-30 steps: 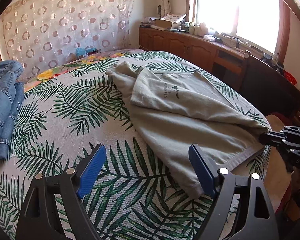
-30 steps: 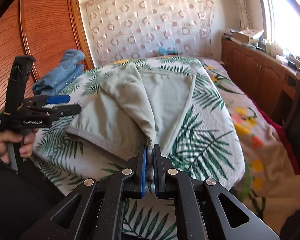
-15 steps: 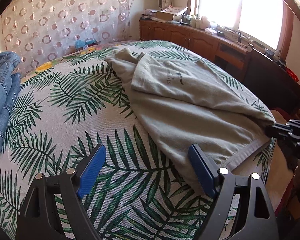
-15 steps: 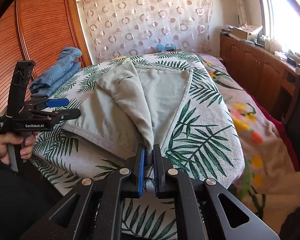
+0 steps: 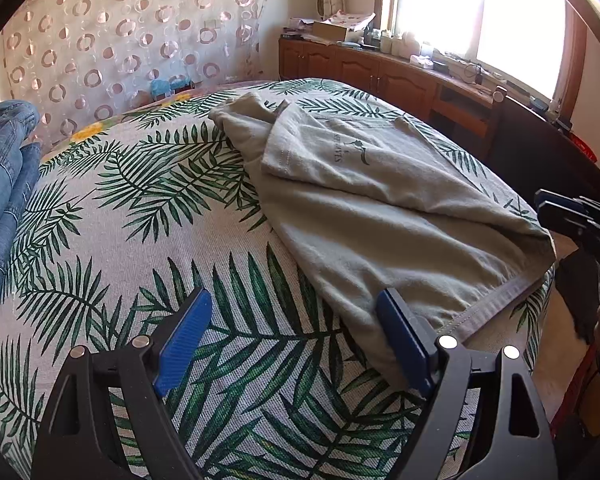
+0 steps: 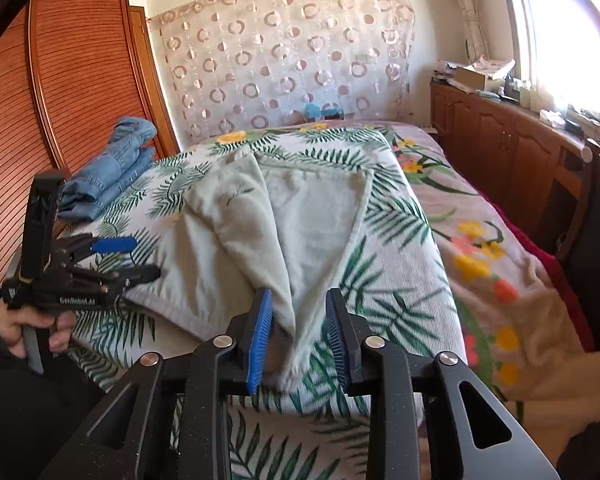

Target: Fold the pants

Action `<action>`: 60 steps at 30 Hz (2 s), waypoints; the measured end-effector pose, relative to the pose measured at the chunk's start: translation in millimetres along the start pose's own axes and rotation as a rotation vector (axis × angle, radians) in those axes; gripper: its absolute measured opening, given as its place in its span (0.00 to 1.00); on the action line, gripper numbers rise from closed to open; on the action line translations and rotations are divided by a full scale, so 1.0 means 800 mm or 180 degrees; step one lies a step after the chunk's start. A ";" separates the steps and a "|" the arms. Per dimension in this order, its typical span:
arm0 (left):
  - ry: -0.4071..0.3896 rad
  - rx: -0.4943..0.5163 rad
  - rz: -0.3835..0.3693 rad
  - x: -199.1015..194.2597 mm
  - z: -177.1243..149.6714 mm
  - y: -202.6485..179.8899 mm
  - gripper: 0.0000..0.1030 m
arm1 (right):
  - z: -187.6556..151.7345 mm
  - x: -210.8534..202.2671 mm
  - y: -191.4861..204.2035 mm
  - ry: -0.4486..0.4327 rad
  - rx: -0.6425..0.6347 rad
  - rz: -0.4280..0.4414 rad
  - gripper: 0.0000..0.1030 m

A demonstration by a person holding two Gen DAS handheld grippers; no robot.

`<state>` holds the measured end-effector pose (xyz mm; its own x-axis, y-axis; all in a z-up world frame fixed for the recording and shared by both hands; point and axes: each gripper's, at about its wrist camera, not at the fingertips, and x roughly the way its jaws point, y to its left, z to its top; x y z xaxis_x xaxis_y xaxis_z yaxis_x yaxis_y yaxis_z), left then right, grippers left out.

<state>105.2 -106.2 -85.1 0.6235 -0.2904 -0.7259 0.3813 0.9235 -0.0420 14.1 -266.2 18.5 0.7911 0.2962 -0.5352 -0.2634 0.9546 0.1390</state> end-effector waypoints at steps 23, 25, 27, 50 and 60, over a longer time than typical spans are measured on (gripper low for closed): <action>-0.0802 -0.0451 0.0361 -0.083 0.004 0.070 0.83 | 0.093 0.136 0.046 0.0146 -0.0403 0.0387 0.40; -0.0836 -0.0472 0.0389 -0.085 0.001 0.073 0.83 | 0.100 0.150 0.052 0.0192 -0.0441 0.0427 0.40; -0.0858 -0.0475 0.0415 -0.087 -0.002 0.075 0.83 | 0.107 0.166 0.057 0.0247 -0.0481 0.0453 0.40; -0.0803 -0.0546 0.0480 -0.072 -0.015 0.086 0.83 | 0.139 0.281 0.099 0.0582 -0.0751 0.0539 0.04; -0.0777 -0.0476 0.0386 -0.069 -0.013 0.073 0.83 | 0.148 0.233 0.085 0.0228 -0.0746 0.0436 0.03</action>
<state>85.7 -33.6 -54.5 0.8107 -0.2107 -0.5462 0.2007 0.9765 -0.0788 209.1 -142.6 27.2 0.7005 0.4110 -0.5834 -0.4923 0.8702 0.0220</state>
